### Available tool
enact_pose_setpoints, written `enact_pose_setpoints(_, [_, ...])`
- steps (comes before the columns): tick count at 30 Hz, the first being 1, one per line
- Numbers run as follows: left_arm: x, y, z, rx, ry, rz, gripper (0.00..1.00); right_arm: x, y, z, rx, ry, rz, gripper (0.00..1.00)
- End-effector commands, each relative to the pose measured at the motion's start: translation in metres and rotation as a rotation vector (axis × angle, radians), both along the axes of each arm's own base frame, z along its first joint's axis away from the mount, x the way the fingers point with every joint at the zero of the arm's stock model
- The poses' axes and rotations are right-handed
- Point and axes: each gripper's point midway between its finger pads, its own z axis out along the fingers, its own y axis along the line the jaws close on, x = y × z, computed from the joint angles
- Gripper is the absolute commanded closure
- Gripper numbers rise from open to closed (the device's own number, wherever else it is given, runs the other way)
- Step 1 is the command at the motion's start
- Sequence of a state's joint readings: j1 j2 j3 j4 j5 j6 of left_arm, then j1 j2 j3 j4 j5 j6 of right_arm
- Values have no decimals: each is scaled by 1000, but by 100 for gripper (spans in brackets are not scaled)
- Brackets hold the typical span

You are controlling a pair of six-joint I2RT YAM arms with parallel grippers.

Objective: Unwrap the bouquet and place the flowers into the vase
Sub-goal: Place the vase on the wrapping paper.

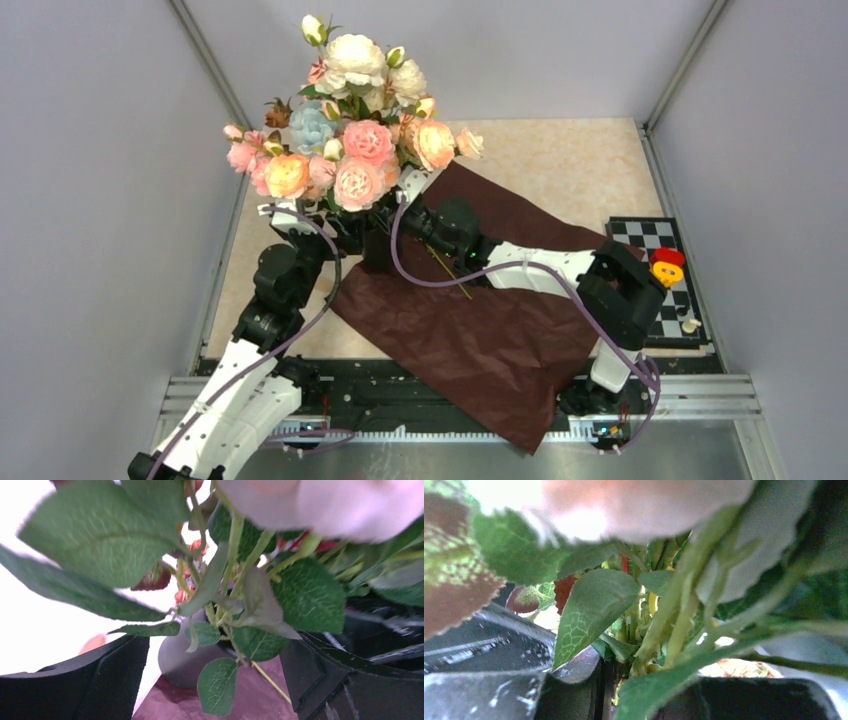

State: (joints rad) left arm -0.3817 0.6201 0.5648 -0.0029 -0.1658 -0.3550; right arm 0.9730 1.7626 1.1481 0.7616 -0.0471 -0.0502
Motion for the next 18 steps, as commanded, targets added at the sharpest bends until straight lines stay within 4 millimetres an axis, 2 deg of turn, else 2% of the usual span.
enact_pose_setpoints(1, [-1,-3,40,-103,-143,-12,1,-29,9,-29,-64,89,75,80])
enact_pose_setpoints(5, [3,5,46,-91,-167,37,1,-30,12,-34,-72,94,77,79])
enact_pose_setpoints(8, [10,11,44,-60,-165,77,2,-29,13,-41,-85,103,75,79])
enact_pose_setpoints(12, [22,11,38,-12,-149,91,10,-28,14,-52,-90,141,66,79])
enact_pose_setpoints(18, [33,4,31,36,-162,71,30,-29,14,-61,-101,160,65,76])
